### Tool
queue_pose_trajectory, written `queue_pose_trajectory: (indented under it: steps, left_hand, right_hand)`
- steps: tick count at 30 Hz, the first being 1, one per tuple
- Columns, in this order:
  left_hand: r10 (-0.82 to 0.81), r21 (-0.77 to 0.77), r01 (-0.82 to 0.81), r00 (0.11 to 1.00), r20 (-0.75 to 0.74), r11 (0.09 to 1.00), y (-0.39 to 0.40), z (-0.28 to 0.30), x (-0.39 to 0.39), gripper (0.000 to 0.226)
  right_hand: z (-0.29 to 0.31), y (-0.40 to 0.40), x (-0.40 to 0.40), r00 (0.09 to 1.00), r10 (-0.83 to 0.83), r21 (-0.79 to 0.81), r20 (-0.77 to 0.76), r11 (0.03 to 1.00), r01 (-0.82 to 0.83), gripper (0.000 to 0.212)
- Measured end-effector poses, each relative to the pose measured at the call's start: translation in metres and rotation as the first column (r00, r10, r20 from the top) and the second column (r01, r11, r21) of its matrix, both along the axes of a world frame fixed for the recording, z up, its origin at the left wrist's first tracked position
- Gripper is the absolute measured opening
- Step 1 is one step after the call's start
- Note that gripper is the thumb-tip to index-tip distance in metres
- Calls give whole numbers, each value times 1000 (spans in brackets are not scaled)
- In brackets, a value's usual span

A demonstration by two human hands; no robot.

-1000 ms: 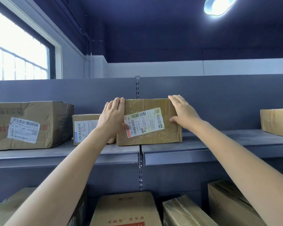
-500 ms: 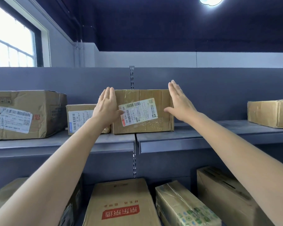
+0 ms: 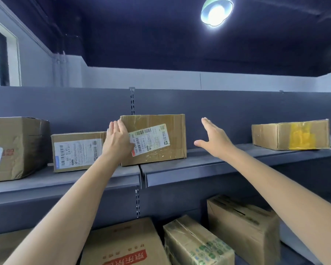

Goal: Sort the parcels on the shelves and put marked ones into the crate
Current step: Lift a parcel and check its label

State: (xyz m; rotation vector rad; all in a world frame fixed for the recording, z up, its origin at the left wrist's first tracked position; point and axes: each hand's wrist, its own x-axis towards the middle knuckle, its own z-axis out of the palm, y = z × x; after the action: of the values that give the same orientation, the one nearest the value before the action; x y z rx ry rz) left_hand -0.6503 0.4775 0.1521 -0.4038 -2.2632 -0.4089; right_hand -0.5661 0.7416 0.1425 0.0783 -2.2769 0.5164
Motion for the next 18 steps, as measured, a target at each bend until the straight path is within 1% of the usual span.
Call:
queue_pose_trajectory:
  steps: [3, 5, 8, 10, 12, 14, 16, 18]
  left_hand:
    - [63, -9, -64, 996, -70, 998, 9, 4, 6, 82]
    - [26, 1, -26, 995, -95, 1000, 26, 7, 12, 81]
    - [-78, -13, 77, 991, -109, 997, 66, 10, 26, 72]
    - [-166, -46, 161, 979, -115, 986, 100, 12, 37, 63]
    - [-242, -79, 232, 959, -151, 969, 140, 13, 47, 44]
    - [-280, -82, 270, 943, -179, 959, 181, 14, 56, 27]
    - [-314, -59, 309, 933, -178, 949, 227, 16, 66, 21]
    - [-342, -54, 338, 922, -181, 940, 276, 19, 72, 22]
  right_hand:
    - [-3, 29, 20, 997, -71, -2, 7, 997, 71, 79]
    - [-5, 57, 35, 992, -123, -4, 11, 992, 123, 77]
    - [-4, 107, 55, 979, -202, -21, 25, 979, 202, 75]
    - [-2, 142, 66, 970, -242, -51, 17, 969, 243, 74]
    - [-3, 180, 76, 963, -269, -82, 14, 960, 269, 72]
    - [-4, 217, 85, 957, -290, -81, 6, 954, 289, 70]
    - [-2, 256, 94, 947, -319, -67, -29, 946, 316, 69]
    - [1, 294, 103, 936, -342, -90, -80, 938, 335, 69]
